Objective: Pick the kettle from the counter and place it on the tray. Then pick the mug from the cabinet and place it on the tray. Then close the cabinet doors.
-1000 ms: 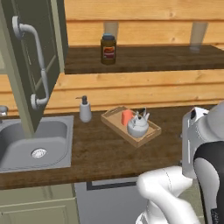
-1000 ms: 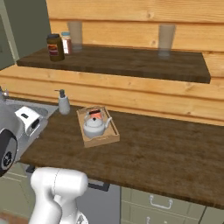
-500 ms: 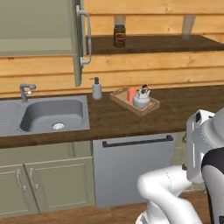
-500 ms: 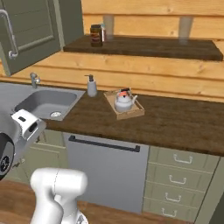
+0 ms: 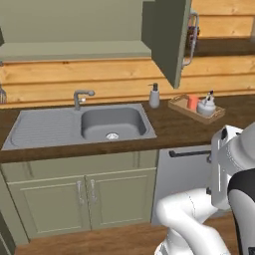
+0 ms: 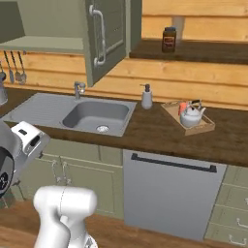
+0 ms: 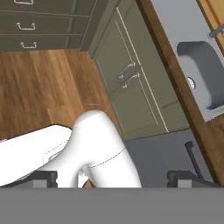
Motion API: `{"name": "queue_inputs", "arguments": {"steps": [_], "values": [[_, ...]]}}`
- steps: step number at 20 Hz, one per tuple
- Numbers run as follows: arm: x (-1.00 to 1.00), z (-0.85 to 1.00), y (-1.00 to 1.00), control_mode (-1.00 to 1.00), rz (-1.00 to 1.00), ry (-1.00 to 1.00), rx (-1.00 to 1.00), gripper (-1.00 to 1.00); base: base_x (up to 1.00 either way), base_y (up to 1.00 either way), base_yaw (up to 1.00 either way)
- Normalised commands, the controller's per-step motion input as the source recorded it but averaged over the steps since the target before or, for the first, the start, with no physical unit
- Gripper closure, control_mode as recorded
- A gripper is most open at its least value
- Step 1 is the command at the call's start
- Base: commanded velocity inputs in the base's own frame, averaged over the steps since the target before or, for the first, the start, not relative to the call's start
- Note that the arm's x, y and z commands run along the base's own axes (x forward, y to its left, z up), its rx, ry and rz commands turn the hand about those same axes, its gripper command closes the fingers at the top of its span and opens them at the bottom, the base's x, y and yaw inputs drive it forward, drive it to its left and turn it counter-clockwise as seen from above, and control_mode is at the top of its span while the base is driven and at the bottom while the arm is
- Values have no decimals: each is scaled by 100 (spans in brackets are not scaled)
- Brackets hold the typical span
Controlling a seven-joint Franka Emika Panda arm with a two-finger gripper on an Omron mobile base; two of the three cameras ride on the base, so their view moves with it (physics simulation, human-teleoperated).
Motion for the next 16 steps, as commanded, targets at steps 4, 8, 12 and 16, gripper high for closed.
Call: {"name": "queue_inputs", "arguments": {"steps": [4,8,12,16], "values": [[0,0,0,100,0,0,0,-100,19,100,0],[0,0,0,100,0,0,0,-100,40,89,-3],[0,0,0,100,0,0,0,-100,62,32,-11],[0,0,0,100,0,0,0,-100,52,7,-10]]}}
